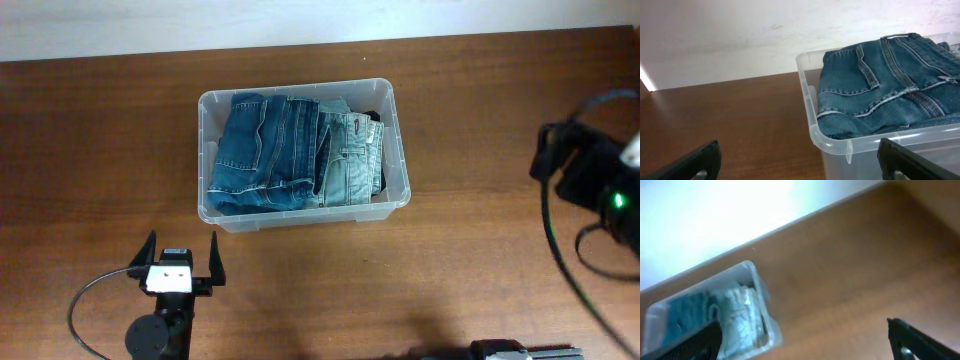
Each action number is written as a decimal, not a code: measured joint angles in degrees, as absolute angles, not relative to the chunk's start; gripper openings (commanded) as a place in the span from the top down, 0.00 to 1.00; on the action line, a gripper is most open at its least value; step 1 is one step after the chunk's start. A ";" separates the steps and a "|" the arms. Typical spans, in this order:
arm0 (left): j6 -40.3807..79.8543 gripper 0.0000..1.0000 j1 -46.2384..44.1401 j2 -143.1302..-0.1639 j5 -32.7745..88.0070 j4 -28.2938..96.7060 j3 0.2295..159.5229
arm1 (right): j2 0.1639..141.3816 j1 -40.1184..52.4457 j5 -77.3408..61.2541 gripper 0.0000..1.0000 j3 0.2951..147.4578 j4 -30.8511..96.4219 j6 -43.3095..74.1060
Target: Pack container
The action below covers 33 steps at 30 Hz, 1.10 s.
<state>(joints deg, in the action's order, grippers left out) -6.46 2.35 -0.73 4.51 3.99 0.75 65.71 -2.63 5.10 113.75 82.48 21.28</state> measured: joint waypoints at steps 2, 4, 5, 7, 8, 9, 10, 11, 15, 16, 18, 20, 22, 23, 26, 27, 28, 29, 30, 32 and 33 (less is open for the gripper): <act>-6.46 0.01 2.35 -0.73 4.51 3.99 0.75 | 59.55 -2.61 4.43 0.02 106.06 75.88 21.26; -6.46 0.01 2.35 -0.73 4.51 3.99 0.75 | 54.35 -2.61 3.66 0.02 98.98 69.91 21.26; -6.46 0.01 2.35 -0.73 4.51 4.01 0.75 | 52.01 -2.61 3.44 0.02 95.59 67.07 21.23; -6.44 0.01 2.35 -0.73 4.54 3.97 0.75 | 45.63 -2.61 2.96 0.02 85.43 58.35 21.28; -6.46 0.01 2.35 -0.73 4.51 4.05 0.75 | 42.83 -2.61 2.70 0.02 80.71 55.75 21.26; -6.44 0.01 2.35 -0.71 4.51 4.03 0.75 | 40.32 -2.61 2.61 0.02 76.27 51.96 21.28; -6.46 0.01 2.35 -0.73 4.51 4.08 0.75 | 37.67 -2.61 2.48 0.01 71.57 48.36 21.30; -6.46 0.00 2.35 -0.73 4.51 4.01 0.75 | 34.85 -2.59 2.37 0.02 66.76 46.17 21.28; -6.46 0.01 2.35 -0.73 4.51 4.03 0.75 | 24.73 -1.61 2.07 0.02 51.83 38.59 21.47; -6.46 0.01 2.35 -0.73 4.51 4.03 0.75 | 22.48 -1.28 2.02 0.02 48.71 35.44 21.45; -6.44 0.01 2.35 -0.73 4.51 4.01 0.75 | 18.37 -0.99 2.00 0.02 43.03 29.28 21.43; -6.44 0.01 2.35 -0.73 4.51 4.03 0.75 | 14.50 -0.95 1.43 0.02 36.91 22.94 20.91; -6.44 0.01 2.35 -0.73 4.51 4.05 0.75 | 11.84 -0.95 -0.05 0.02 31.24 16.05 19.22; -6.46 0.01 2.35 -0.73 4.51 4.03 0.75 | 10.74 -0.95 -0.95 0.02 28.75 13.28 18.26; -6.44 0.01 2.35 -0.73 4.51 4.03 0.75 | 8.27 -0.91 -3.42 0.02 21.71 5.28 15.40; -6.46 0.01 2.35 -0.73 4.51 4.05 0.75 | 7.57 -0.91 -3.90 0.02 19.99 3.20 14.92; -6.46 0.01 2.35 -0.73 4.51 4.05 0.75 | 6.61 -0.91 -4.27 0.02 18.20 1.30 14.50; -6.46 0.01 2.35 -0.73 4.51 4.05 0.75 | 5.19 -0.91 -4.84 0.02 15.79 -0.97 14.04; -6.46 0.01 2.35 -0.73 4.51 4.03 0.75 | 3.92 -0.91 -5.30 0.02 13.96 -2.83 13.61; -6.44 0.01 2.35 -0.73 4.51 4.05 0.75 | 2.31 -0.91 -5.96 0.01 12.08 -4.27 13.30; -6.46 0.01 2.35 -0.73 4.51 4.05 0.75 | 1.43 -0.91 -6.37 0.02 11.18 -4.93 13.23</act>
<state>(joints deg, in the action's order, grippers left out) -6.46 2.35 -0.73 4.51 4.05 0.75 1.43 -0.91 -6.37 11.18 -4.93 13.23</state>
